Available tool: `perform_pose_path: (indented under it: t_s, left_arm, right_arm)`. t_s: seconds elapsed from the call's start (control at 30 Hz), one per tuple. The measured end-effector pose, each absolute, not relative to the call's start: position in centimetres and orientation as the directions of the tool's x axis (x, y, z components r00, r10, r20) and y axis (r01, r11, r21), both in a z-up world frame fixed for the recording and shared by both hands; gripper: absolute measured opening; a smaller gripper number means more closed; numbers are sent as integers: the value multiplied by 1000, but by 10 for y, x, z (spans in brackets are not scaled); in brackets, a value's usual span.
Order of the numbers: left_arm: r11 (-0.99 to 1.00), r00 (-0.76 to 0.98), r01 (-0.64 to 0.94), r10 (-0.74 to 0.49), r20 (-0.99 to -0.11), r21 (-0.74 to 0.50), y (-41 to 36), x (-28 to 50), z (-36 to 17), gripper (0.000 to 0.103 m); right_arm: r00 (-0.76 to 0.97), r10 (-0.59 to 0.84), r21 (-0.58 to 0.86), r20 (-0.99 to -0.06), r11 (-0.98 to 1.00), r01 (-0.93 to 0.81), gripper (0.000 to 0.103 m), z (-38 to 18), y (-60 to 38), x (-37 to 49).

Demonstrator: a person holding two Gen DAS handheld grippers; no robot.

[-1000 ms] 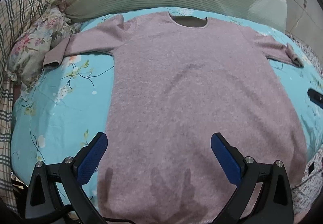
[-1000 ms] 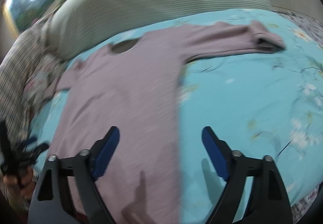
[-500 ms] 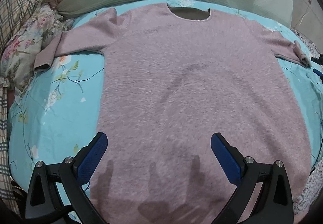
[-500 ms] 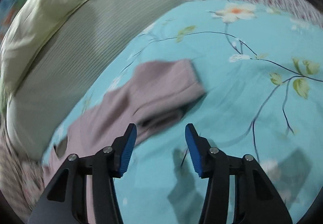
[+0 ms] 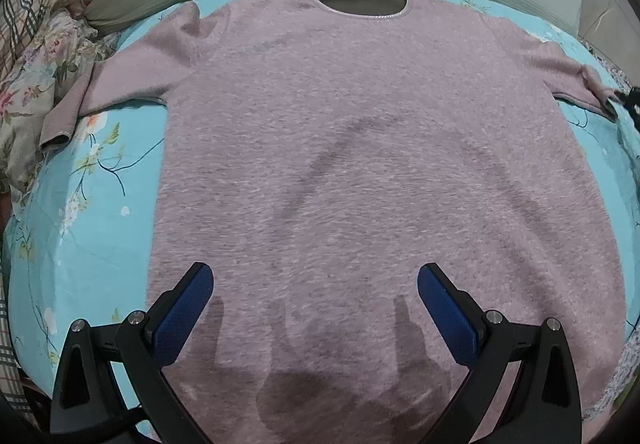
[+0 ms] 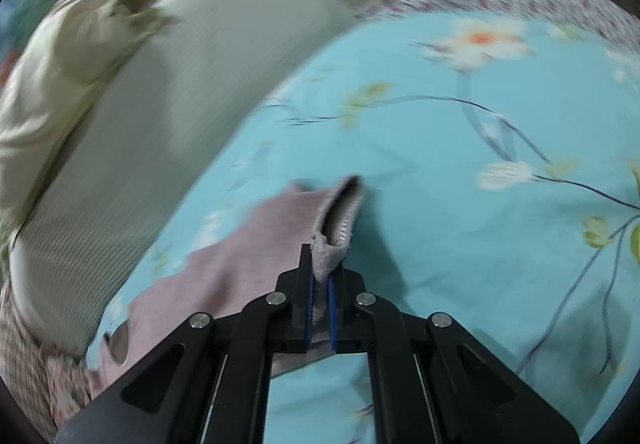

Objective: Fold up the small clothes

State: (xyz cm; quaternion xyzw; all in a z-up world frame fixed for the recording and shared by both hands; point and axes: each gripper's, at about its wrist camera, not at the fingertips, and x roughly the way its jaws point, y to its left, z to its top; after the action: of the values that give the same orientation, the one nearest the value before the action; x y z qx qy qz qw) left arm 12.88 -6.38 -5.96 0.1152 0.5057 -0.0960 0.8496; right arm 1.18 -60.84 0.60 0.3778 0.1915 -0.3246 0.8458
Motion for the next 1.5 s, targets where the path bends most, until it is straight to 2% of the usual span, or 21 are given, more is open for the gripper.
perform_pose_path:
  t_s: [0.2, 0.37, 0.63, 0.87, 0.93, 1.0, 1.17, 1.37, 1.43, 1.47, 1.5]
  left_arm:
    - [961, 484, 271, -89, -871, 53, -54, 133, -56, 102]
    - [972, 493, 234, -125, -861, -7, -33, 141, -52, 102]
    - [970, 502, 214, -212, -838, -117, -5, 156, -47, 102]
    - [955, 525, 234, -283, -803, -183, 13, 181, -42, 102]
    - [953, 533, 235, -292, -794, -192, 16, 194, -41, 102]
    - [946, 530, 242, -315, -787, -216, 18, 209, -43, 102]
    - [928, 484, 223, -371, -793, -298, 17, 263, -57, 102]
    - [908, 456, 217, -420, -785, -359, 0, 325, -64, 102]
    - [920, 447, 207, -391, -804, -333, -10, 344, -70, 95]
    - [922, 439, 204, -386, -812, -328, -14, 353, -74, 89]
    - [919, 434, 207, -393, -811, -334, -17, 358, -76, 75]
  right_arm:
    - [829, -190, 570, -526, 645, 510, 6, 19, -536, 84]
    - [855, 65, 647, -514, 684, 337, 6, 7, -456, 176]
    - [775, 355, 692, -523, 708, 143, 6, -27, -316, 300]
    - [683, 527, 753, -505, 655, 52, 6, -62, -245, 369]
    - [642, 571, 762, -511, 647, 32, 10, -70, -231, 378]
    - [618, 573, 754, -538, 656, 48, 13, -74, -228, 383]
    - [674, 552, 774, -490, 631, 46, 18, -57, -242, 346]
    - [768, 475, 770, -429, 637, 37, 18, -24, -272, 260]
    - [795, 432, 758, -426, 650, 53, 18, -18, -280, 230]
    - [805, 408, 754, -430, 653, 72, 18, -18, -285, 217]
    - [814, 387, 754, -432, 650, 91, 18, -19, -291, 203]
